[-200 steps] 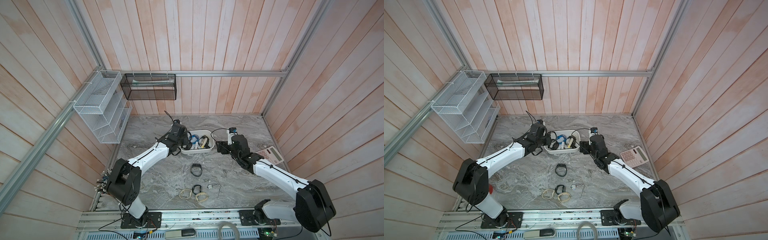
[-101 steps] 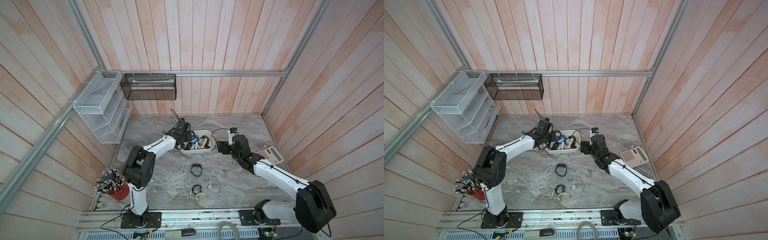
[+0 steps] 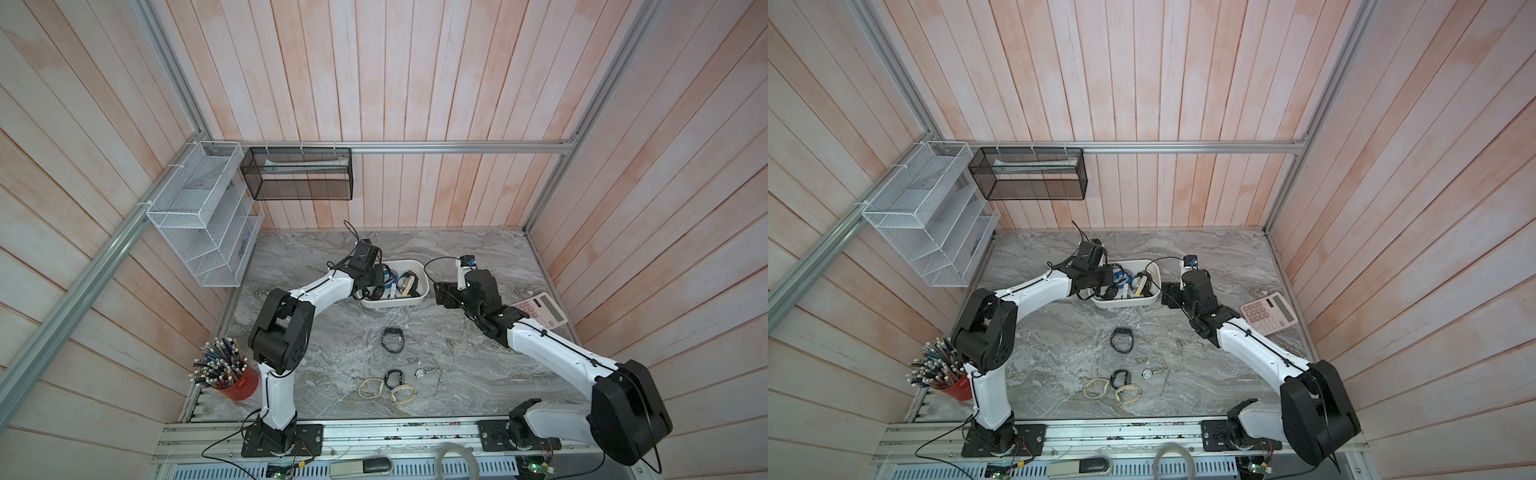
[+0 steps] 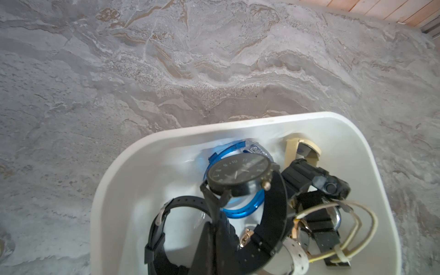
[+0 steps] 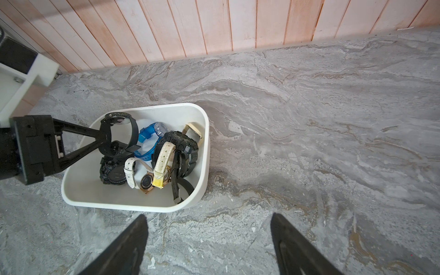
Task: Put the watch into the storage box
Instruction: Place the watch in the storage box, then pick up the watch at the center of the board.
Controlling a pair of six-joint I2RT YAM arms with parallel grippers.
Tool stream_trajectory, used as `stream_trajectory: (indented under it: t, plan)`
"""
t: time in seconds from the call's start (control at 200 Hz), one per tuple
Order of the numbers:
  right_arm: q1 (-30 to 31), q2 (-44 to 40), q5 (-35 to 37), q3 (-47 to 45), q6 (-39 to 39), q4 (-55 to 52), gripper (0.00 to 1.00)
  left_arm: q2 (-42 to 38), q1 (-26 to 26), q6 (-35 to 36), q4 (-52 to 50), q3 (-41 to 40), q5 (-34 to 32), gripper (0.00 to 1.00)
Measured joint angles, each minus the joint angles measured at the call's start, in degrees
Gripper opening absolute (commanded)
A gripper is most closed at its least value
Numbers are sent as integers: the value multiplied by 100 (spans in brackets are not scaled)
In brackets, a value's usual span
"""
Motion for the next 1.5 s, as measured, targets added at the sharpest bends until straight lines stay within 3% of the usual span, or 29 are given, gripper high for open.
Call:
stream_trajectory:
  t: [0.35, 0.49, 0.75, 0.92, 1.085, 1.28, 1.495]
  plan:
    - [-9, -2, -44, 0, 22, -2, 83, -874, 0, 33, 61, -350, 236, 76]
    - [-20, -4, -85, 0, 42, -2, 83, -1624, 0, -17, 356, -815, 313, 88]
    - [-20, -4, -275, 0, 155, -4, 82, -3812, 0, -251, 1556, -3226, 396, 97]
    - [-17, 0, -490, -4, 317, -37, 78, -4682, 0, -492, 1897, -4566, 352, 100]
    - [153, 7, -540, -136, 557, -92, 77, -5141, 4, -627, 1910, -5003, 190, 100]
    - [1078, 37, -396, -446, 994, -188, 72, -5486, 4, -732, 2028, -5143, -20, 100]
    - [1851, 372, -328, -463, 1513, -195, 56, -5515, 4, -782, 2022, -5191, -76, 100]
